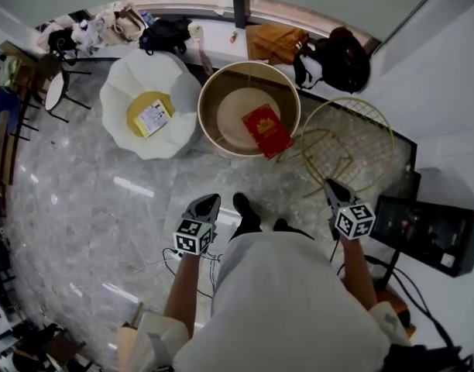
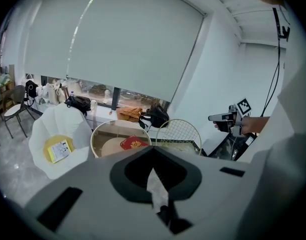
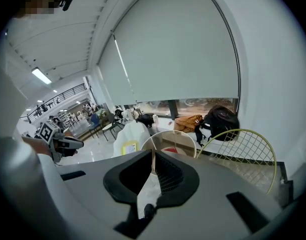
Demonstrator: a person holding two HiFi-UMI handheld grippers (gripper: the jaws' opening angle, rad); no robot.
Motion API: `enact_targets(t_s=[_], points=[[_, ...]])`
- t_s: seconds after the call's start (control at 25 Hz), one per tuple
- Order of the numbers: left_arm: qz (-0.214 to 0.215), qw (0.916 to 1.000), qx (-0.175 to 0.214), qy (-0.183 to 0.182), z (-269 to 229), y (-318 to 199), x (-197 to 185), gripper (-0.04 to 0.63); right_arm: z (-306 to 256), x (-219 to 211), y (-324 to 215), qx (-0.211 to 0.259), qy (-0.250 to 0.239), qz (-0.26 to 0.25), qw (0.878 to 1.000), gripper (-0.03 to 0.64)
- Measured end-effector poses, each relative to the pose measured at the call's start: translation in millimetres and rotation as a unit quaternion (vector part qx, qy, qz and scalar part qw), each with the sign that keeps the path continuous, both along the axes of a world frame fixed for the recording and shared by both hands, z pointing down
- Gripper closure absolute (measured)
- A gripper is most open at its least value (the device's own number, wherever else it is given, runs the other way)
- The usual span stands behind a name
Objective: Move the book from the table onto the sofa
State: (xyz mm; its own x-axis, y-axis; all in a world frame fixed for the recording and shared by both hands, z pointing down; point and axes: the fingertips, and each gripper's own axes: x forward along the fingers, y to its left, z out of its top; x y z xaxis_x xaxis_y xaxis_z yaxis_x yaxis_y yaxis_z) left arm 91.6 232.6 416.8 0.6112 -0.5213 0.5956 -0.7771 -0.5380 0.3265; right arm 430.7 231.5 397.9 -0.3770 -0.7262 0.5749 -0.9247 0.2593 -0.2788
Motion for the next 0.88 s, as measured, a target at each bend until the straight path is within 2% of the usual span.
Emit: enact_targets(t_s=[0.36,0.68,0.88], points=[[0.03,0.9994,-0.015,0.006,24,-28,-9,0.594,26,-20,-17,-0.033,-0.002,0.03,0.999,0.575],[0.022,0.9991,-0.037,0.004,35,-38,-2,0.594,43,-13,-40,-0.059,-0.002,0.023,0.998,0.575],[0.009,0.9984,-0.055,-0.002,48,-45,15,0.594,75,-9,-68,-0.083,-0.025,0.016,0.996,0.575]])
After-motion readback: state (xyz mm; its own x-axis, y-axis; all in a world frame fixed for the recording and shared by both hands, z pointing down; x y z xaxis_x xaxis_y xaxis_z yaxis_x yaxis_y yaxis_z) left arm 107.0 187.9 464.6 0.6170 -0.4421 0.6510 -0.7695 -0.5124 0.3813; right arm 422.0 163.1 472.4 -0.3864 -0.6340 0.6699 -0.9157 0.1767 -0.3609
